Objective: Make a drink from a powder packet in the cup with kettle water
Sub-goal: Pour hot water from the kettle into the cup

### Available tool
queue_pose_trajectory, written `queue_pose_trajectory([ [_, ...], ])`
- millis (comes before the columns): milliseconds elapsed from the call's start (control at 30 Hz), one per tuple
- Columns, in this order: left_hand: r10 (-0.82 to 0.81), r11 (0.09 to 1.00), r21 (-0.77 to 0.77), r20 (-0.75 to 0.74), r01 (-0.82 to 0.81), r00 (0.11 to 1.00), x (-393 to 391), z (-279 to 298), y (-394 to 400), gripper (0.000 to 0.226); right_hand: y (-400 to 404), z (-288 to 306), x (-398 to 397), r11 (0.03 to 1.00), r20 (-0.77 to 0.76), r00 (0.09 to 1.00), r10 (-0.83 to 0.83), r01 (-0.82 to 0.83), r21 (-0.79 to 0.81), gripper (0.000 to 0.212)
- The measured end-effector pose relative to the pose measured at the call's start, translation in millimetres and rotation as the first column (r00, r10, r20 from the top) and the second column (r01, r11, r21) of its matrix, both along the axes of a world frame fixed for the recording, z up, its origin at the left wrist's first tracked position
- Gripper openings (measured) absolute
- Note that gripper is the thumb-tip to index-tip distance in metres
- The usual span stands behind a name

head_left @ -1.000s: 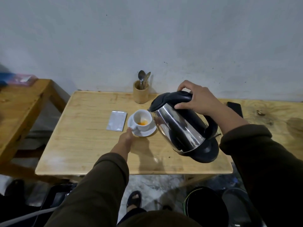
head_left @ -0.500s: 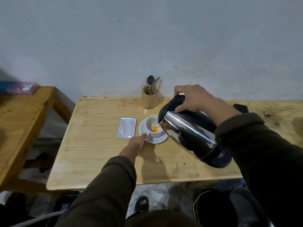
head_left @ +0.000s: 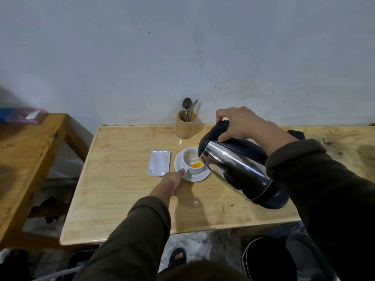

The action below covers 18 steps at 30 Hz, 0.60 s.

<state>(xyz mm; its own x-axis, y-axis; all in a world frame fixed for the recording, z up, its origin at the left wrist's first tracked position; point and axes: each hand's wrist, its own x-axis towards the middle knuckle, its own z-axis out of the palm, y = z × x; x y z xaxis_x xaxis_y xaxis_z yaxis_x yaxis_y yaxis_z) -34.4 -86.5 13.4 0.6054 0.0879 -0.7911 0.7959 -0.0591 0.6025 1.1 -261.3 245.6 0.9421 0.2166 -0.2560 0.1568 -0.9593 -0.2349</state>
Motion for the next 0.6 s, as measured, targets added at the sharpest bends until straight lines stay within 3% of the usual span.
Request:
queue_pose_trajectory([
  [600,-0.005,1.0,0.0,0.014,0.005,1.0,1.1,2.0,-3.5,0.059,2.3,6.0,-6.5,0.999,-0.013,1.0,-0.01,0.009,-0.054,0.04],
])
